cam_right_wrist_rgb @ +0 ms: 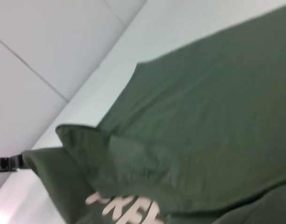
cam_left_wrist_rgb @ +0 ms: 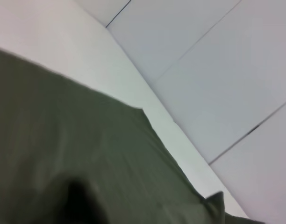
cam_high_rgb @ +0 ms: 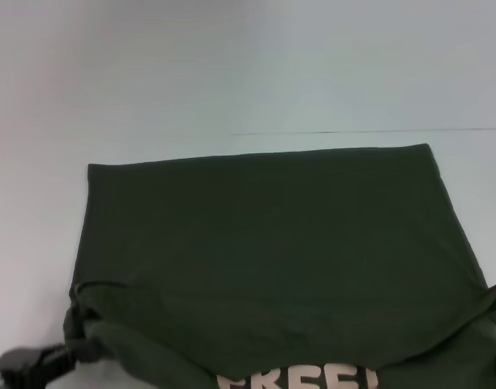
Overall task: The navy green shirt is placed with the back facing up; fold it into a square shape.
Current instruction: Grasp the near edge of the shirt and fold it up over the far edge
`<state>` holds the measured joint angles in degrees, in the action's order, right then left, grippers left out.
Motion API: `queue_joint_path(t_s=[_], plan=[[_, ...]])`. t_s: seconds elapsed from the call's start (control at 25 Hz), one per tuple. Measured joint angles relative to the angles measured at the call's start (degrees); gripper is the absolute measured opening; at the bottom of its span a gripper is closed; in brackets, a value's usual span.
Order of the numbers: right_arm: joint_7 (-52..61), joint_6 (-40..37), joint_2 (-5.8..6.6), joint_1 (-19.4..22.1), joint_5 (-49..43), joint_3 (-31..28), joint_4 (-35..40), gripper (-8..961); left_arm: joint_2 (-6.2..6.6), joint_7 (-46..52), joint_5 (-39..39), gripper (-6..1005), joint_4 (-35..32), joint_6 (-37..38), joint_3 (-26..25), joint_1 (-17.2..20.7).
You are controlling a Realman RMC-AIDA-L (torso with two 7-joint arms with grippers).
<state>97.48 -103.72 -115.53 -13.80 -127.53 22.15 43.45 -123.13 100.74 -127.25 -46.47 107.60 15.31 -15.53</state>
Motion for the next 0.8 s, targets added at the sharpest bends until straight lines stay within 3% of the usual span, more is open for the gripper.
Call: queue_joint_path(t_s=[0.2,0.36,0.44,0.8], plan=[[-0.01,1.45,1.37,-5.53,0.15,-5.21,-2.25,30,1.97,1.00,0.27,27,3.73,-5.55,-1.48,-5.83],[0.34,7.17,2.66,-11.40,0.22,-6.32,-6.36,30,4.02,1.06,0.33,31,8.73,-12.43,-2.15,-11.99],[0.22,12.95,3.00,-15.45,0.22,-6.00,-9.30,30,4.34,1.09,0.35,33,9.74,-14.68,-2.16,-14.06],[-0.03,31.00,3.12,-24.98,0.13,-3.55,-15.06,30,4.36,1.74,2.05,42,12.70,-32.16,-2.00,-22.40]])
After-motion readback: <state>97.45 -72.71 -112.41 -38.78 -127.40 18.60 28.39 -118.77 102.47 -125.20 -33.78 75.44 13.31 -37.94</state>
